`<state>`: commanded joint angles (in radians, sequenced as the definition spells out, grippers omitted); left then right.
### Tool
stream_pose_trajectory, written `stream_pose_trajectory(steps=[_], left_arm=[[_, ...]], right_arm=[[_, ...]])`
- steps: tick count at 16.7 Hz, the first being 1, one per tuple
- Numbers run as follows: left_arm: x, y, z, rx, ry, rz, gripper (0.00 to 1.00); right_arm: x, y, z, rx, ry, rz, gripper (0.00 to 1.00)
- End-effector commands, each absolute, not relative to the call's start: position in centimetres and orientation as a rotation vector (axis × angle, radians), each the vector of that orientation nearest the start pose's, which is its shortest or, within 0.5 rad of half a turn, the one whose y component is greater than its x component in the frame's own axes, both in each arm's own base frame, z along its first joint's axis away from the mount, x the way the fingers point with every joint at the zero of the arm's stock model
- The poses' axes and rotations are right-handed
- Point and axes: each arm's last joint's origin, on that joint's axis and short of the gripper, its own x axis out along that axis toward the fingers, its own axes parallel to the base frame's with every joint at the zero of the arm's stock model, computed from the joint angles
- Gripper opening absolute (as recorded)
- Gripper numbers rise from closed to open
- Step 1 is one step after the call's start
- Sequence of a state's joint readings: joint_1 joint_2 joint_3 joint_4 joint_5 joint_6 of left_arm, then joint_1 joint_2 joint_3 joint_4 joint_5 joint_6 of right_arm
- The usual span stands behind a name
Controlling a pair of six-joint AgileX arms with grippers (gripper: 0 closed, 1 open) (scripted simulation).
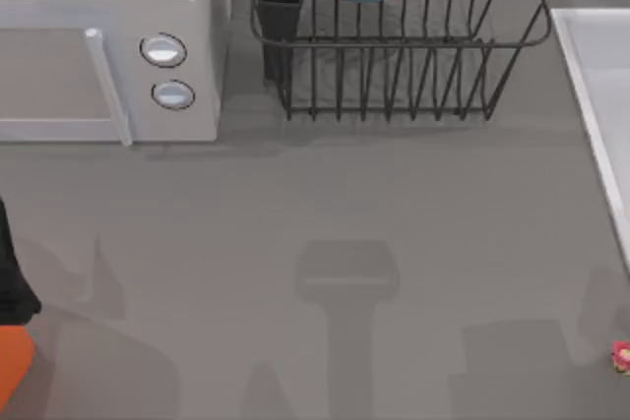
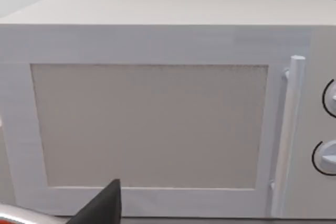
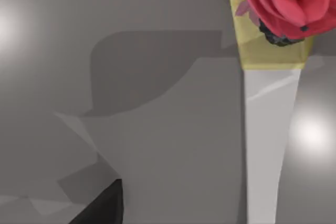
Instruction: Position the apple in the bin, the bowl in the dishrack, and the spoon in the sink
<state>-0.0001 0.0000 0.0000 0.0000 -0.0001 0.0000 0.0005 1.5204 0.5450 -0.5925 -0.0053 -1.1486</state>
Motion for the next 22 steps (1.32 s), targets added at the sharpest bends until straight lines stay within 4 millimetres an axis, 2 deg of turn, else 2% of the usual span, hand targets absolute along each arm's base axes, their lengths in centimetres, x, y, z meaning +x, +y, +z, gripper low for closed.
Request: stream_pose_trajectory(steps=[5,18,22], left_arm=[[10.57,-0.12,16.00,0.000,0.000,0.000,1.00],[10.57,-0.12,16.00,0.000,0.000,0.000,1.00],[10.57,-0.12,16.00,0.000,0.000,0.000,1.00]], right_arm=[[19.90,0.01,9.31,-0.889,1.376,0.895,1.00],[19.90,0.01,9.31,-0.889,1.376,0.895,0.02],[19.90,0.01,9.31,-0.889,1.376,0.895,0.00]])
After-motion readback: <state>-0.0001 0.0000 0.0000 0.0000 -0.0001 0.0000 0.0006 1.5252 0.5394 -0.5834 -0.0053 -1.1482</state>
